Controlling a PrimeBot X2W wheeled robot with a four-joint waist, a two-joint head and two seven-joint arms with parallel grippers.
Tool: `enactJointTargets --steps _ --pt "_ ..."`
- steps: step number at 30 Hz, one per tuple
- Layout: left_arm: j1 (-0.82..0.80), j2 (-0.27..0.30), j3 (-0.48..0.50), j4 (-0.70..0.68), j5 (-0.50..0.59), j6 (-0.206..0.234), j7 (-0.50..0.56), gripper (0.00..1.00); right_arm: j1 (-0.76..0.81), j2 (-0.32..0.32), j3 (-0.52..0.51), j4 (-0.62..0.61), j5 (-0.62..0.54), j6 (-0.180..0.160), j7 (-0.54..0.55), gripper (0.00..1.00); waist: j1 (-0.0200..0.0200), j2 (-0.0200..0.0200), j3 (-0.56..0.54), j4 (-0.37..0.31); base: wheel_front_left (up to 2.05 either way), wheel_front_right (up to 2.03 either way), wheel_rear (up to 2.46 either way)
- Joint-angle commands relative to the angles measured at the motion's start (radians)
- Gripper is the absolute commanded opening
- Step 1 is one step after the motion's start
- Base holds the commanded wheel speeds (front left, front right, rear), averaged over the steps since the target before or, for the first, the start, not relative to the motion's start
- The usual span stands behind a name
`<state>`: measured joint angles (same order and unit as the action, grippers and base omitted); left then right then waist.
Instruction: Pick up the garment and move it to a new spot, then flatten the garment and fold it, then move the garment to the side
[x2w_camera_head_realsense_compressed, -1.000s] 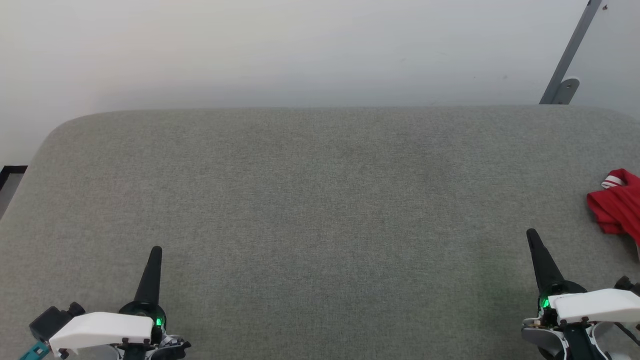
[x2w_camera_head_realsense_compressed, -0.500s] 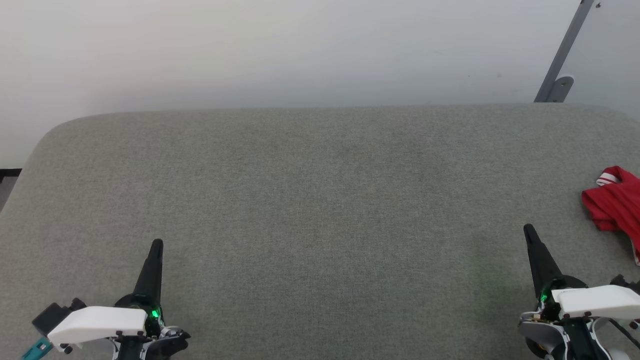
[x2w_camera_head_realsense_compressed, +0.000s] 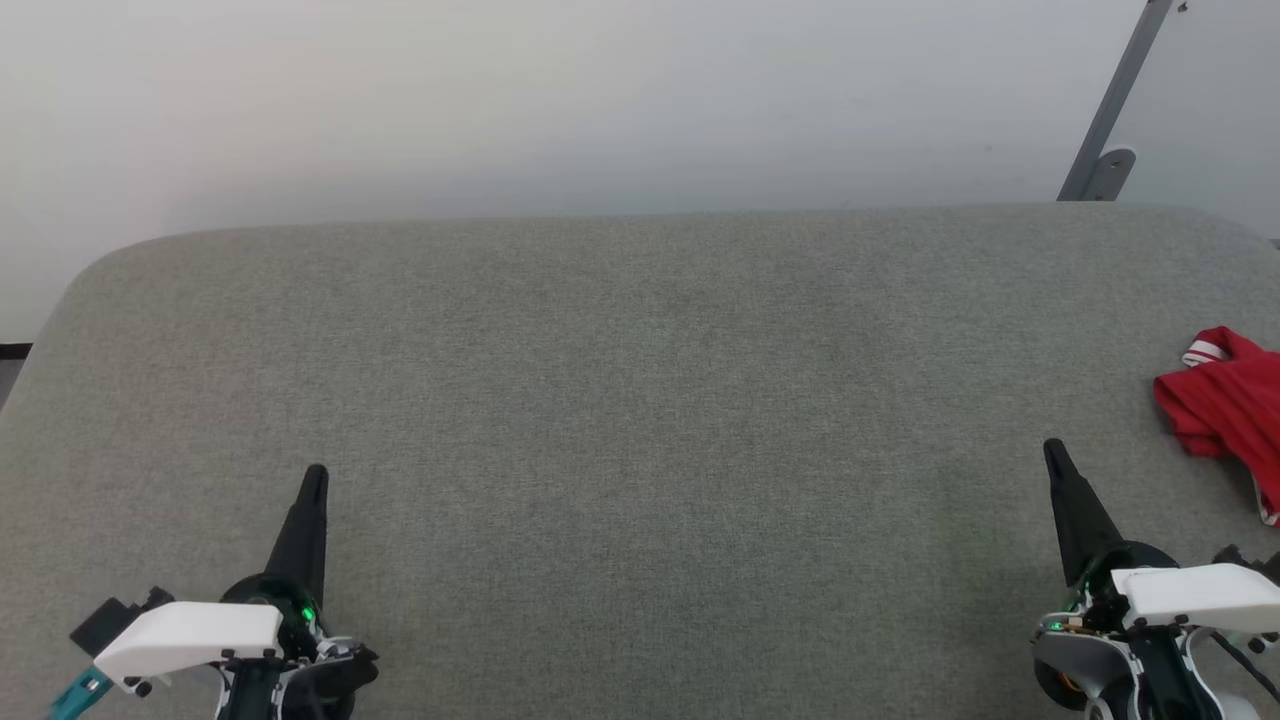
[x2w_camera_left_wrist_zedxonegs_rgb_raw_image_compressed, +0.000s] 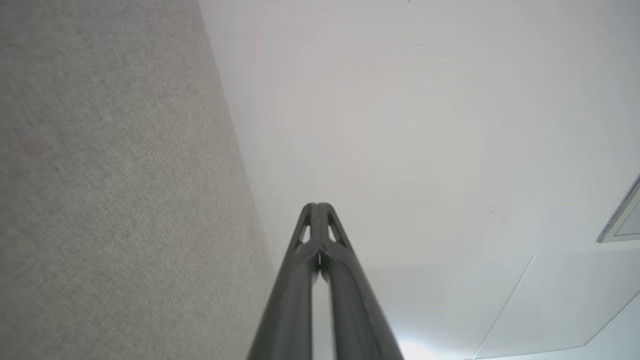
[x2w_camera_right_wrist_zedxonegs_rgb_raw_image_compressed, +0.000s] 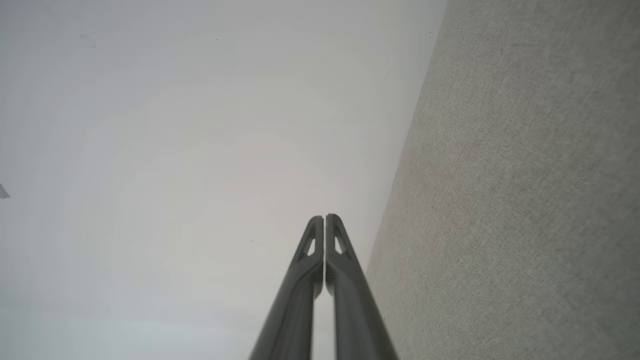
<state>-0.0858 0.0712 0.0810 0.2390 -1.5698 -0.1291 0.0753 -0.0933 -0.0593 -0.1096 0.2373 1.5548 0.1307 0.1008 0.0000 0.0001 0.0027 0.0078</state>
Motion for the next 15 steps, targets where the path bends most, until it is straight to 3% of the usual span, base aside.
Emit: enactJointTargets --steps 1,15 --pt "-0.019 0.002 0.004 0.001 -0.021 -0.003 0.006 0.00 -0.014 0.007 -0.004 0.003 0.017 0.000 0.007 0.00 0.0000 -0.0001 0.000 -0.001 0.00 0.00 0.00" --pt "-0.028 -0.004 0.011 0.006 -0.065 -0.003 0.024 0.00 -0.020 0.011 -0.005 0.009 0.059 0.000 0.016 0.00 0.0000 -0.0001 0.000 -0.008 0.00 0.00 0.00"
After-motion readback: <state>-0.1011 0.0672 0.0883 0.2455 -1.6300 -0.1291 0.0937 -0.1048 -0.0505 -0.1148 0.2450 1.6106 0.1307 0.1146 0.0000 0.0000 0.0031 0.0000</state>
